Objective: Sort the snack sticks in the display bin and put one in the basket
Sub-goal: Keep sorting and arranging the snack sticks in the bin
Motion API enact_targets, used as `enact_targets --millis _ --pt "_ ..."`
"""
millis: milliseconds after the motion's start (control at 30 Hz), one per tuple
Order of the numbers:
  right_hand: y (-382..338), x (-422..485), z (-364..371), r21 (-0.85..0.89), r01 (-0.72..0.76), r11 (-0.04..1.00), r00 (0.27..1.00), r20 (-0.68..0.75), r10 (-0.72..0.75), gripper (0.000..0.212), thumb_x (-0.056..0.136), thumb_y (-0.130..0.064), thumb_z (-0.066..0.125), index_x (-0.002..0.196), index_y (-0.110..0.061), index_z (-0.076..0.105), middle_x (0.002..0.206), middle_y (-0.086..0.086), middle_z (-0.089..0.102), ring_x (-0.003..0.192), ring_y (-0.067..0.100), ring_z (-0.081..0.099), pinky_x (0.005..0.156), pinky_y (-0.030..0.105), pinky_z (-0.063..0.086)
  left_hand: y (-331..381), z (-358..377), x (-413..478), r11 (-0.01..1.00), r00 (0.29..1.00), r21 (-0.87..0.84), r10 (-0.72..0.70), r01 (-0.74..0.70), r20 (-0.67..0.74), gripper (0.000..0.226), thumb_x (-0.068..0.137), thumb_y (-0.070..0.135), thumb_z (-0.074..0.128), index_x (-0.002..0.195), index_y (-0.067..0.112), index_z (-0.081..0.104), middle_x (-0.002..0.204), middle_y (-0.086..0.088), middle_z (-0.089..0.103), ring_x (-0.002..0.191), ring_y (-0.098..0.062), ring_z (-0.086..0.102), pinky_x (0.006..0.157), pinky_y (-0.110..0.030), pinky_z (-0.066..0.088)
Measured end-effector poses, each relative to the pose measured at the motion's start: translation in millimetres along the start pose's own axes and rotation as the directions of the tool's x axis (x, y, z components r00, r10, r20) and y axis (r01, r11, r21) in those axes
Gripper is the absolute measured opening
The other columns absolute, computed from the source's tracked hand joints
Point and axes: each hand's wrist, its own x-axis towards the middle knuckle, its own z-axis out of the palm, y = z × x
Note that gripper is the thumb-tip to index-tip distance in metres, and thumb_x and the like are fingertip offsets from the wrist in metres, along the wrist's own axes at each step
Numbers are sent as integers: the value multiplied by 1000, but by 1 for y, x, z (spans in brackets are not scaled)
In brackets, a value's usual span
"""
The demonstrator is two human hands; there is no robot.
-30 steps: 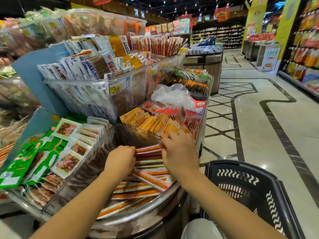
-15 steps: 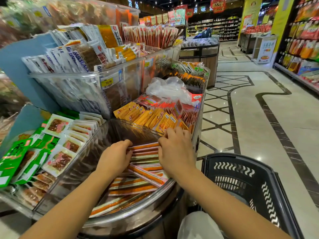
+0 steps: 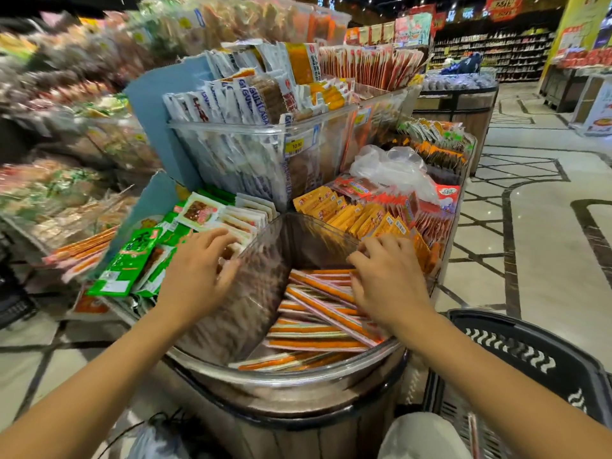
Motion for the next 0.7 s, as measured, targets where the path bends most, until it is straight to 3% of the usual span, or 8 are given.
enact_targets --millis 167,233,300,400,500,600,700 --pt "-39 8 -4 68 167 984 984 53 -171 14 85 -28 65 94 -22 73 97 0 67 97 28 56 86 44 43 -2 5 -1 992 995 -99 -72 79 72 38 93 42 50 116 14 64 120 -3 64 109 -23 55 95 -36 44" --pt "-58 17 -7 146 266 953 945 158 -288 17 88 -31 64 101 -23 72 101 -1 66 97 27 57 83 43 44 -5 8 -1 990 994 -114 -74 84 85 39 93 46 47 112 16 64 117 -1 64 108 -21 56 94 -36 45" --pt "-81 26 -3 271 342 900 844 333 -421 21 92 -33 59 108 -26 71 107 -1 66 102 25 59 85 41 45 -6 8 -2 989 994 -121 -75 85 86 41 93 47 45 112 16 64 117 -1 63 108 -22 56 94 -37 46" --pt "-115 38 16 436 323 840 618 575 -536 24 90 -35 66 111 -25 71 109 4 71 101 27 65 83 38 53 -4 7 -2 991 994 -108 -74 83 84 45 92 48 42 113 15 65 117 -3 64 110 -22 56 96 -36 45" --pt "-140 46 42 512 282 811 396 708 -585 33 92 -27 68 122 -14 69 115 8 69 104 28 64 82 34 51 -5 7 -3 987 991 -122 -96 107 95 46 93 50 42 115 17 65 123 0 63 115 -20 55 99 -38 46" --pt "-154 45 64 522 274 808 262 767 -585 37 95 -23 64 128 -7 63 116 11 67 104 31 62 88 38 52 -5 10 -3 987 992 -125 -91 102 89 37 95 45 49 115 17 64 124 2 63 116 -20 54 101 -39 46" --pt "-157 36 79 520 265 812 232 783 -577 41 93 -24 64 131 -9 60 124 13 66 108 33 63 96 45 53 -6 11 -3 987 992 -125 -93 104 89 44 94 50 43 115 18 64 124 3 63 115 -19 54 101 -38 45"
